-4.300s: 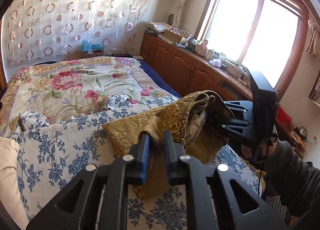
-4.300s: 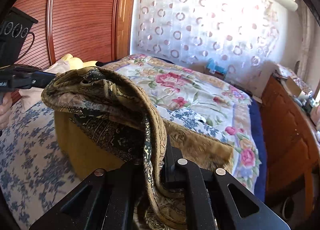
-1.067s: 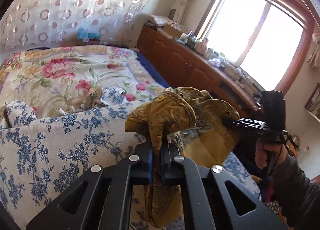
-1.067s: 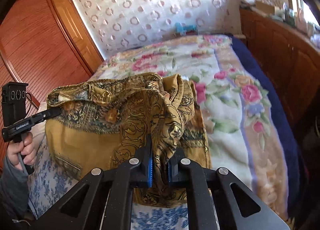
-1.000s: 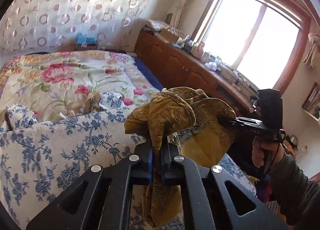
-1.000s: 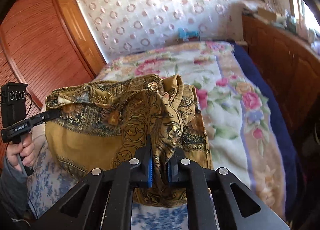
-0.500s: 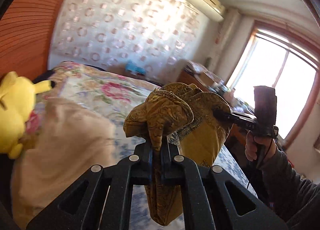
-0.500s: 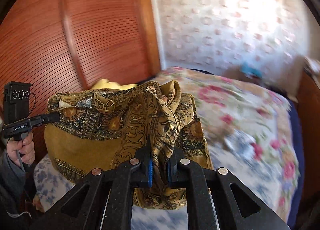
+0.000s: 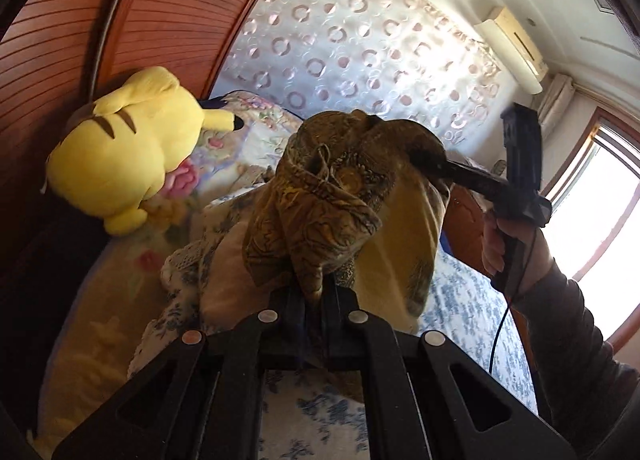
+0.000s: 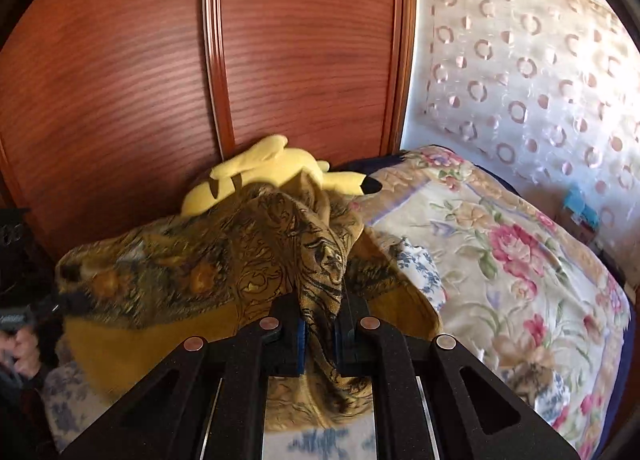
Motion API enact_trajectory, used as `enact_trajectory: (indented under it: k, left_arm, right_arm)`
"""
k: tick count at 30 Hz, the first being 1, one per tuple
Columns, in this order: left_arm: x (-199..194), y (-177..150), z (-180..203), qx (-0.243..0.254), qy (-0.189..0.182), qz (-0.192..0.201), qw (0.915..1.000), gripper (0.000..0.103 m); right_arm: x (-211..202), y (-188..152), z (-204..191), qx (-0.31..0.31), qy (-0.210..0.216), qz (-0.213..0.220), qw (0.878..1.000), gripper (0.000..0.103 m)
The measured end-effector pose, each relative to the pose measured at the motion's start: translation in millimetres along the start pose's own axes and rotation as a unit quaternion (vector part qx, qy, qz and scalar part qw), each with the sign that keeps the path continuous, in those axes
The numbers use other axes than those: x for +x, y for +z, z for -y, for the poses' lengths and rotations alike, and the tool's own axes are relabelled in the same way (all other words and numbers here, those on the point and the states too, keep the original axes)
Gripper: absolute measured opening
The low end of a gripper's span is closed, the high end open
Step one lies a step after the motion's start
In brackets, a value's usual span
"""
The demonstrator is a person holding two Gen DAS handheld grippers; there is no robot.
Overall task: Fold small clothes
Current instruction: 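Lift the folded gold shirt with both grippers and carry it toward the yellow plush toy, then lower the folded shirt beside the yellow plush toy and open both grippers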
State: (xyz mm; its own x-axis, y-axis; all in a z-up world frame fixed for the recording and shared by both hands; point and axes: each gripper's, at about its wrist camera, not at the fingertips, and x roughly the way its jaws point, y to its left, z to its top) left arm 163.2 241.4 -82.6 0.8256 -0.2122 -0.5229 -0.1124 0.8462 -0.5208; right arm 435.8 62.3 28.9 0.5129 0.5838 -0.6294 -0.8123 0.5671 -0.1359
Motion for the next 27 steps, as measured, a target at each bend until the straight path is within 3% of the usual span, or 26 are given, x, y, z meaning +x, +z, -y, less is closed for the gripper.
enact_trajectory:
  k: [3, 5, 7, 9, 11, 13, 14, 18, 22, 25, 27]
  left_arm:
    - [0.0, -6.9, -7.8, 0.004, 0.01, -0.008, 0.9999, 0.006]
    - [4.5, -8.0, -8.5, 0.011, 0.007, -0.016, 0.9998, 0.009]
    - [-0.4, -7.4, -7.2, 0.02, 0.004, -0.018, 0.9996, 0.02]
    - [-7.3, -5.1, -3.0, 0.036, 0.006, -0.016, 0.9992, 0.04]
    - [-14.1, -3.6, 3.1, 0.056, 0.009, -0.01, 0.9983, 0.046]
    - [-18.9, -1.0, 8.8, 0.074, 0.026, -0.002, 0.9969, 0.057]
    - [-21.4, 1.2, 11.3, 0.08, 0.034, 0.008, 0.9962, 0.069]
    - [-29.7, 12.3, 15.4, 0.09, 0.071, 0.057, 0.9917, 0.07]
    - [-13.4, 17.0, 6.8, 0.1, 0.108, 0.042, 0.9882, 0.07]
    - [-2.5, 14.6, -11.3, 0.097, 0.168, 0.026, 0.9807, 0.07]
    - [-0.2, 10.8, -23.6, 0.084, 0.174, 0.017, 0.9809, 0.07]
  right_arm:
    - [30.9, 4.4, 4.2, 0.012, -0.005, -0.002, 1.0, 0.011]
    - [45.0, 6.8, 16.9, 0.036, -0.015, -0.006, 0.999, 0.018]
    - [55.3, 19.2, 6.5, 0.063, -0.017, 0.0, 0.998, 0.033]
    - [46.6, 19.8, -3.3, 0.074, -0.029, 0.01, 0.997, 0.038]
    - [31.3, 17.2, -8.9, 0.074, -0.041, 0.029, 0.996, 0.041]
    - [9.0, 10.6, -22.0, 0.07, -0.063, 0.055, 0.994, 0.051]
    - [-1.0, 9.0, -27.7, 0.068, -0.063, 0.072, 0.993, 0.053]
    - [-17.0, 3.1, -48.0, 0.061, -0.043, 0.102, 0.992, 0.06]
    - [-5.0, -5.4, -66.6, 0.045, -0.007, 0.077, 0.996, 0.06]
    - [16.7, -10.1, -74.6, 0.04, -0.012, 0.051, 0.998, 0.06]
    - [28.6, -12.0, -74.5, 0.046, -0.014, 0.039, 0.998, 0.06]
